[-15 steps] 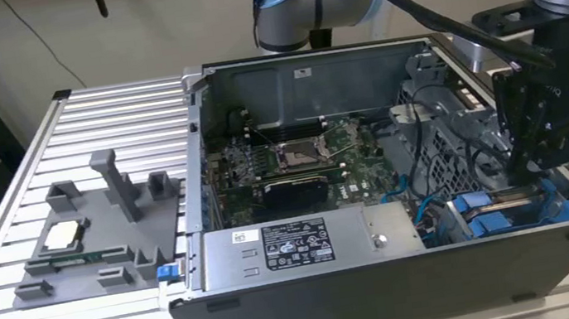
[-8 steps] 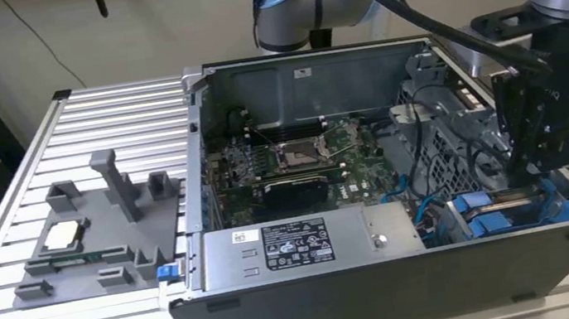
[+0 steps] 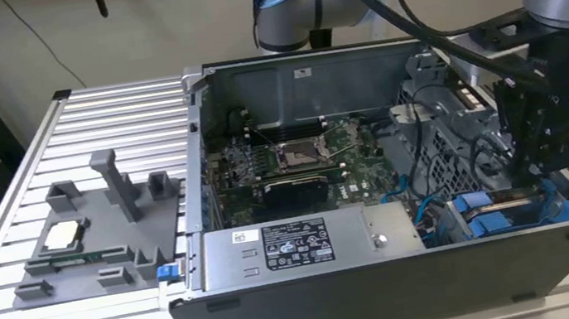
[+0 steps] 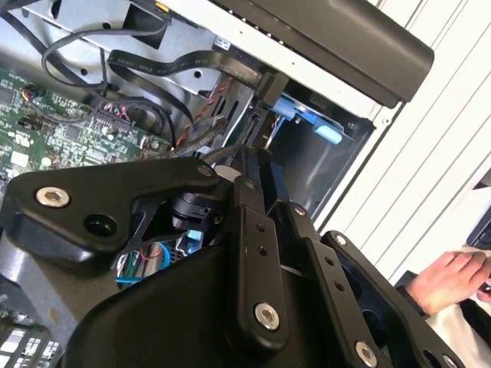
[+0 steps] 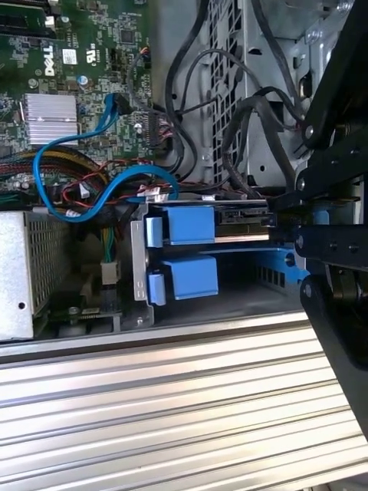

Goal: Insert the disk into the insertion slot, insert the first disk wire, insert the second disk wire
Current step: 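Insert the first disk wire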

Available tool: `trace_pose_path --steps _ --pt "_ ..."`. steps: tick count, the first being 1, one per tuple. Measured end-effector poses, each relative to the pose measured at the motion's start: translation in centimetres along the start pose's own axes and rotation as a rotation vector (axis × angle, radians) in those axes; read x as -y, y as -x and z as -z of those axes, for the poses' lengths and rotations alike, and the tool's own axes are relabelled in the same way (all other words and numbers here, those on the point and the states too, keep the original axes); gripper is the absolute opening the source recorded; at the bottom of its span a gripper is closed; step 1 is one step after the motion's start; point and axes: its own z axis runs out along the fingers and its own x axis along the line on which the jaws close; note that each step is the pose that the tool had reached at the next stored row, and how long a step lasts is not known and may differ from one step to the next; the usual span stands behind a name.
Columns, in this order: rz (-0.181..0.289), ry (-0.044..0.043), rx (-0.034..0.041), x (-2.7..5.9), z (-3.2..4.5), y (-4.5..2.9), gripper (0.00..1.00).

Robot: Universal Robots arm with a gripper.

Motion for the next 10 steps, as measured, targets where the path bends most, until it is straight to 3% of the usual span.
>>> trace_pose_path --steps 4,10 --pt "0.002 -0.0019 0.0126 -0.01 -0.29 0.02 0.19" --pt "0.028 -0.015 0.0203 -0.01 -0.77 0.07 0.19"
